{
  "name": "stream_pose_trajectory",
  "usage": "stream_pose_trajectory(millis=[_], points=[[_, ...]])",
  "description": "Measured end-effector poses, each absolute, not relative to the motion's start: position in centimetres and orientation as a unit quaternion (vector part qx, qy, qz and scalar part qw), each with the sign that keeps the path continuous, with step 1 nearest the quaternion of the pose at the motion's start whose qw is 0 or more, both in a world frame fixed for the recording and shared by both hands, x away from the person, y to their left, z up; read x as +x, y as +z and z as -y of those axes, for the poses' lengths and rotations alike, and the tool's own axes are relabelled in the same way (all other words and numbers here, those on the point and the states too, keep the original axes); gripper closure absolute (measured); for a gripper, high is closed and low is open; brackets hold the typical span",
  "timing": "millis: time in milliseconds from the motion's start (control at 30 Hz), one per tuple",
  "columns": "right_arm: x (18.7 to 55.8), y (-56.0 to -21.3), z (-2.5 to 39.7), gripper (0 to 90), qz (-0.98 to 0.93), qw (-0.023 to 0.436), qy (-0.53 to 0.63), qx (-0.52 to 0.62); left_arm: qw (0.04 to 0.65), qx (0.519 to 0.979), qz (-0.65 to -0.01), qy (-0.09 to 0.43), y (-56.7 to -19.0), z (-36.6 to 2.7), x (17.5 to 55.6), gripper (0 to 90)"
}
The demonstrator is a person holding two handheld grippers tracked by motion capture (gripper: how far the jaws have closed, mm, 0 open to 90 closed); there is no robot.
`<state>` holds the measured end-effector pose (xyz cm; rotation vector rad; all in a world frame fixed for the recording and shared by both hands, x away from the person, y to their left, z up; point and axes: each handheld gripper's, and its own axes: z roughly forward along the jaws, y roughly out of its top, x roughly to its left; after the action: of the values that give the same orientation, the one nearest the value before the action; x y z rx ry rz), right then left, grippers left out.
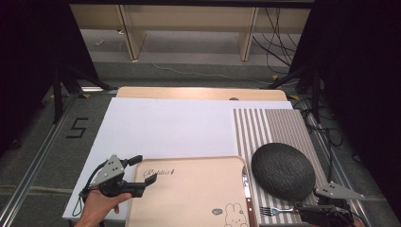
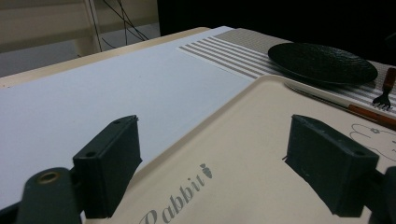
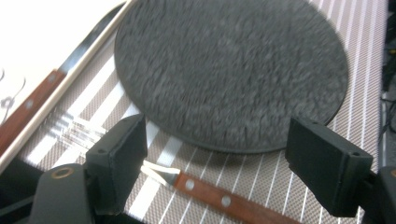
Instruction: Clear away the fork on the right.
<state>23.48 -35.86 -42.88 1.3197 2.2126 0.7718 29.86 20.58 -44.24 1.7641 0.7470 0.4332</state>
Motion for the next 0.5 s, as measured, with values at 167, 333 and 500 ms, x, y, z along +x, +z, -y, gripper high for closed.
stream_pose_trajectory(millis=[167,333,500], points=[[23.3,-43.1,36.3,22.7,-0.829,0.192,0.256,0.458,0.557,0.746,-0.316,0.181,-44.3,-20.5,29.9,17.1],[23.3,-43.6,36.0,23.7,-0.836,0.169,0.235,0.467,0.555,0.747,-0.318,0.182,-44.3,-20.5,29.9,17.1],[23.5,-43.9,36.0,25.4,-0.843,0.172,0.23,0.455,0.554,0.747,-0.318,0.182,-44.3,-20.5,29.9,17.1]])
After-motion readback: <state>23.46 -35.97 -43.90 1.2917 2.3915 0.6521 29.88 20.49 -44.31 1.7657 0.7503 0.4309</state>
